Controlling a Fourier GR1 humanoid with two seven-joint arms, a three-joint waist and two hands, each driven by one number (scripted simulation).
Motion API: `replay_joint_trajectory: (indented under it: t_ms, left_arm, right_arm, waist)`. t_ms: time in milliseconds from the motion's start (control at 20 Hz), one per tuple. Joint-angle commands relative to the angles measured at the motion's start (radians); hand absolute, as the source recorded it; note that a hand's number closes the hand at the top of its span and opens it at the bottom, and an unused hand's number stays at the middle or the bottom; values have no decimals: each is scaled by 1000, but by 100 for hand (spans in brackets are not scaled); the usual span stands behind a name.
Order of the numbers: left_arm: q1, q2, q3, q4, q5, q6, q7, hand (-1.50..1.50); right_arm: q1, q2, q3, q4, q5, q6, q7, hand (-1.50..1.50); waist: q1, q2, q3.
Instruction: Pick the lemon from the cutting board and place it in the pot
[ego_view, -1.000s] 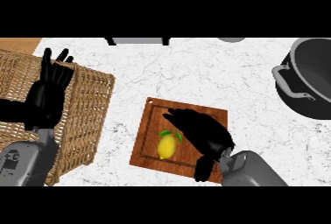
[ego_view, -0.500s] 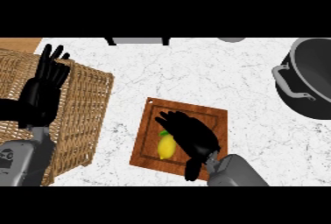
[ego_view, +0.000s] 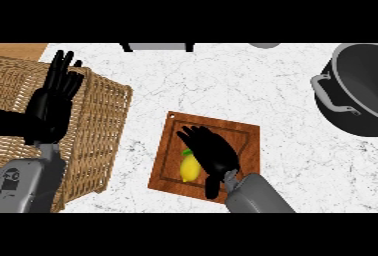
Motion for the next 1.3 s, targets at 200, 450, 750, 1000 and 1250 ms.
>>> replay_joint_trajectory:
  t_ms: [200, 450, 750, 1000, 1250]
  left_arm:
    - [23, -35, 5, -15, -34, 10, 29, 0]
    - [13, -61, 14, 19, -54, 13, -7, 0]
    - [96, -54, 15, -62, -31, -27, -14, 0]
    - [30, -56, 22, -71, -46, 10, 65, 0]
    - [99, -11, 82, -79, 10, -74, 19, 0]
  right_arm:
    - [-20, 16, 75, 119, -32, -119, -26, -150]
    - [-130, 16, 61, 268, -120, -163, -75, -150]
    - [-131, 16, 198, 310, -88, -266, -193, 150]
    - [-140, 15, 291, 382, -125, -397, -176, 150]
    - [-169, 15, 287, 256, -96, -362, -52, 150]
  waist:
    - [5, 1, -3]
    - [6, 2, -3]
    - [16, 1, -3]
    - [17, 3, -3]
    - [11, 0, -3]
